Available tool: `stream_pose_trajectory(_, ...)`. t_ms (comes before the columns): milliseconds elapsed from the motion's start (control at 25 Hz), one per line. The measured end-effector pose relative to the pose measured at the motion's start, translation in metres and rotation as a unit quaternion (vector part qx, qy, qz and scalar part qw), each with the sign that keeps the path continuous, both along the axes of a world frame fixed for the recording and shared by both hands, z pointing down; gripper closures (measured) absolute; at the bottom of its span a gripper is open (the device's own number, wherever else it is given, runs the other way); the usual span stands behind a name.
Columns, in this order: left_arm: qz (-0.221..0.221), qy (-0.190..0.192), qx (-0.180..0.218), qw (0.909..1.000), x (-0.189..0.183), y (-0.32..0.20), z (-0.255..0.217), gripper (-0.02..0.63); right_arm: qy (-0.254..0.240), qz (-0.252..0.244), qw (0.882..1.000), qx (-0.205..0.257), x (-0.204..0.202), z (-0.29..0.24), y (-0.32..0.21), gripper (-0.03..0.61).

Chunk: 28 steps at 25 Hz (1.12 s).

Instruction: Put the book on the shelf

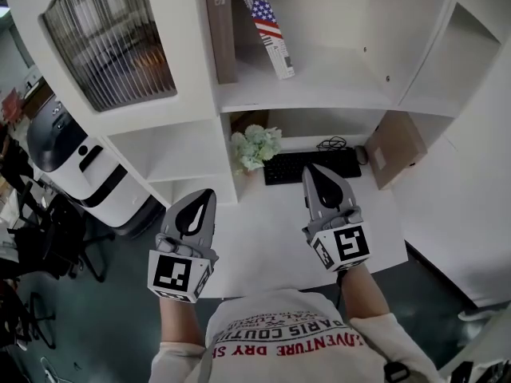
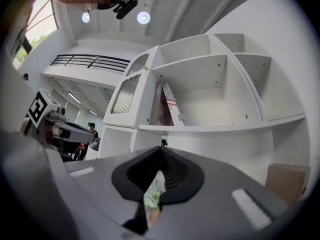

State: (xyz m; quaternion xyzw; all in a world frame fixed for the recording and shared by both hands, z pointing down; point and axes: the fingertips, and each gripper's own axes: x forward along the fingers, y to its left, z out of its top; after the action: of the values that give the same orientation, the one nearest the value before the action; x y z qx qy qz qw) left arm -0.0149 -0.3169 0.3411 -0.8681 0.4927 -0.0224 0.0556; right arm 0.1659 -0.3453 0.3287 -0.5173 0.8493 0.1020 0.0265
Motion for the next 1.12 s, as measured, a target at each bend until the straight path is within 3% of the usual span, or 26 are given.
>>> stream_pose_trajectory(400, 0.0, -0.005, -0.001, 1.0, 0.004, -0.007, -0.002, 0.607, 0.044, -0.024, 0.999, 0.005, -0.019, 0.007, 0.002, 0.578)
stream_pose_trajectory(1120, -0.005, 0.002, -0.006, 1.0, 0.0, -0.01, -0.001, 0.607, 0.036, -0.023, 0.999, -0.01, -0.018, 0.017, -0.007, 0.578)
